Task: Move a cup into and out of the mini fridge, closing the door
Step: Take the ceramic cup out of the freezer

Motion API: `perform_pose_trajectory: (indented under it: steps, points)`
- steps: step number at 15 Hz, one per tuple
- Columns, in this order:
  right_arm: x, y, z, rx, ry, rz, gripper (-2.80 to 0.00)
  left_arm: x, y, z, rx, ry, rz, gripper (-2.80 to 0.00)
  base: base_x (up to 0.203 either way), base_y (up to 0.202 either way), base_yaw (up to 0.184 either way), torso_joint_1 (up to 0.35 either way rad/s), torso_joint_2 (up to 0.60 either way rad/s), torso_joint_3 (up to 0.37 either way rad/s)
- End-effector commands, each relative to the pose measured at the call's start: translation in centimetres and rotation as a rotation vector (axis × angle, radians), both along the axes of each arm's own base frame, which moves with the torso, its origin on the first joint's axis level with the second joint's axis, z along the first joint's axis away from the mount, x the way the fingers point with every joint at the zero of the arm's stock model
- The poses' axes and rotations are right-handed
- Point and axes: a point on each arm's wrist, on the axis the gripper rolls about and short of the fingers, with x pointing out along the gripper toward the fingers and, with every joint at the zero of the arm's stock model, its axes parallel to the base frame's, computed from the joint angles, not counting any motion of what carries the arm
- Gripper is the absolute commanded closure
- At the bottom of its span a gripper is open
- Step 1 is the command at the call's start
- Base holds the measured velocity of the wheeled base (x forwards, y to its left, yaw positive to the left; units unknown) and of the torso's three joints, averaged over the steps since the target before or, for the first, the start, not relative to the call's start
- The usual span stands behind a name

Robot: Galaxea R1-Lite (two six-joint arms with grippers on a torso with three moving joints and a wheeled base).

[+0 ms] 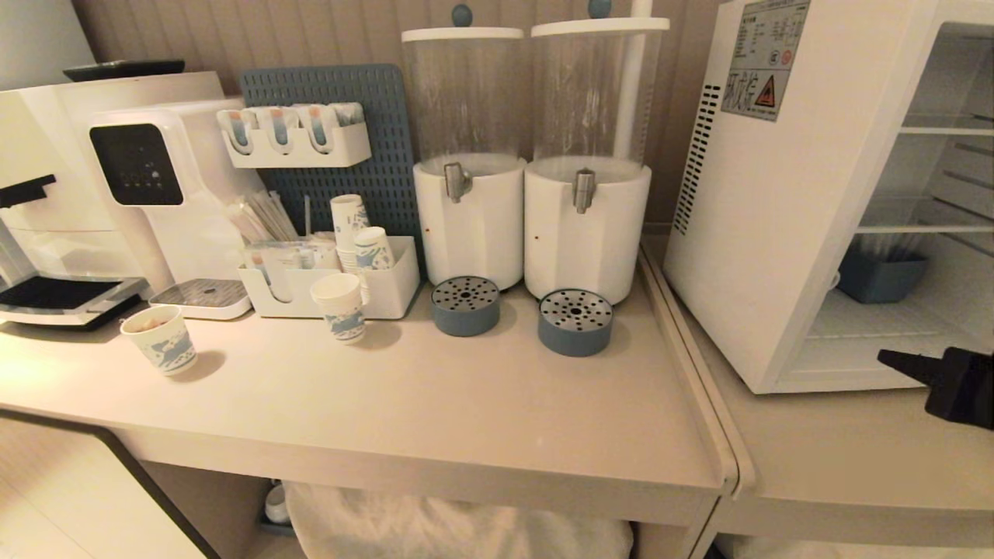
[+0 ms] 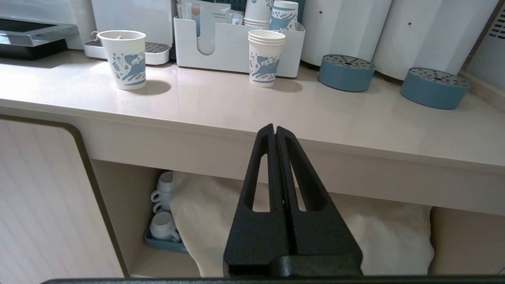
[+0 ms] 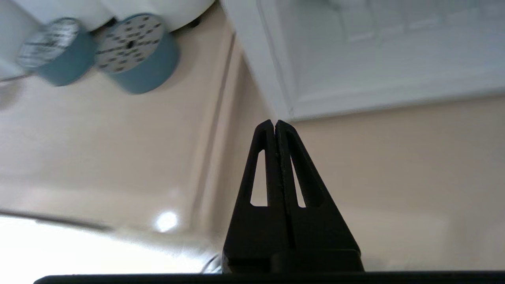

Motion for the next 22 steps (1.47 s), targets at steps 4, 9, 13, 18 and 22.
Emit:
perform_pose_trajectory:
  steps: [4, 9, 13, 18, 22]
  points:
    - [3.1, -4.0, -4.3, -0.118, -0.168, 0.016, 0.0, 0.3, 0.0, -1.1, -0.011, 0.033, 0.001, 0.0, 0.0, 0.0, 0.0, 0.0, 0.0, 0.0]
    - [3.9, -7.2, -5.5, -0.134, -0.17, 0.121, 0.0, 0.3, 0.0, -1.1, -0.012, 0.033, -0.001, 0.0, 0.0, 0.0, 0.0, 0.0, 0.0, 0.0]
    - [6.2, -9.1, -7.4, -0.14, -0.156, 0.277, 0.0, 0.3, 0.0, -1.1, -0.017, 0.033, 0.0, 0.0, 0.0, 0.0, 0.0, 0.0, 0.0, 0.0]
    - [10.6, -10.9, -7.4, -0.158, -0.188, 0.299, 0.0, 0.3, 0.0, -1.1, -0.023, 0.033, -0.001, 0.0, 0.0, 0.0, 0.0, 0.0, 0.0, 0.0]
    - [12.7, -11.5, -7.1, -0.16, -0.189, 0.302, -2.8, 0.3, 0.0, -1.1, -0.024, 0.033, 0.001, 0.0, 0.0, 0.0, 0.0, 0.0, 0.0, 0.0]
